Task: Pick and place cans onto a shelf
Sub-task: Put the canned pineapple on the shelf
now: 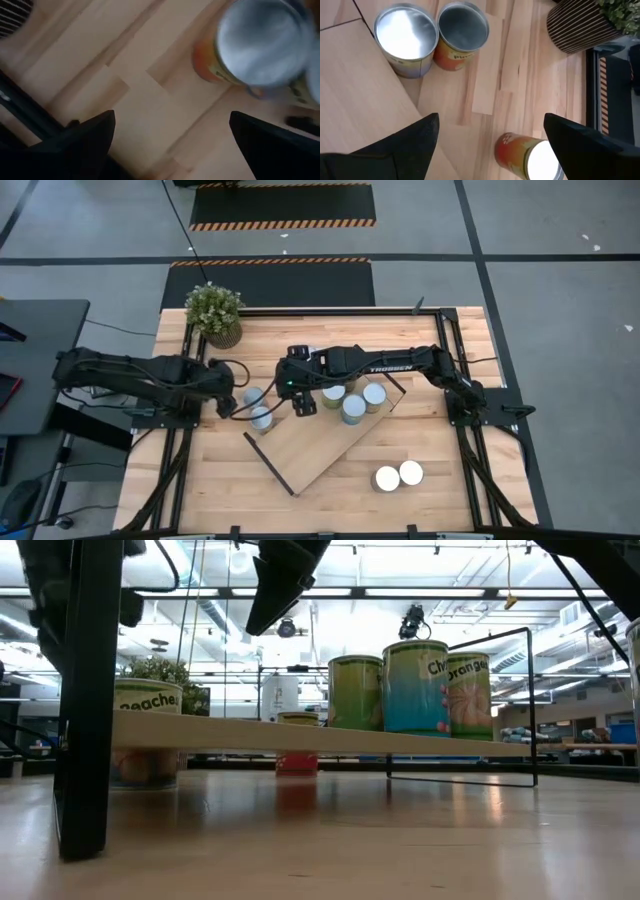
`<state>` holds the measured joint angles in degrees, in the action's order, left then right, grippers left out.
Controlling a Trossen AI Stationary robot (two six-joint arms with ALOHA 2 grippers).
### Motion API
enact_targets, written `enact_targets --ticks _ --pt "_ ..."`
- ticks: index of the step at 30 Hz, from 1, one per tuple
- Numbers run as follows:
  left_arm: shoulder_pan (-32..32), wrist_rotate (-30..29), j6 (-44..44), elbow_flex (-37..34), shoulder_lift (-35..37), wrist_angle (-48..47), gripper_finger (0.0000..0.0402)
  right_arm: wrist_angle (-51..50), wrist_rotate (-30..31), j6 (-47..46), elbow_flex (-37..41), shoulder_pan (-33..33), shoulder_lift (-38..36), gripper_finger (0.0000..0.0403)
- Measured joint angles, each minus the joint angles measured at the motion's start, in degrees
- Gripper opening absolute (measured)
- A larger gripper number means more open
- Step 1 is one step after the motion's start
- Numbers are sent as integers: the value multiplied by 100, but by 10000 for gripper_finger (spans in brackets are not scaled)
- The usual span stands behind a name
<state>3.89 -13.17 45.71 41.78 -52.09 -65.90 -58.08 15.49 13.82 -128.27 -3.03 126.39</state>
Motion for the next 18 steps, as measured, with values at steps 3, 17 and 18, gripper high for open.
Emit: enact_targets --ticks 3,17,18 --pt "-121 -208 -362 0 -293 174 400 38 0 -7 0 0 0 368" --pt "-412 -417 -1684 0 -1389 1496 400 20 0 25 0 0 -7 368" --pt "-412 -460 -1749 0 -1448 1598 400 18 0 26 0 0 -7 368"
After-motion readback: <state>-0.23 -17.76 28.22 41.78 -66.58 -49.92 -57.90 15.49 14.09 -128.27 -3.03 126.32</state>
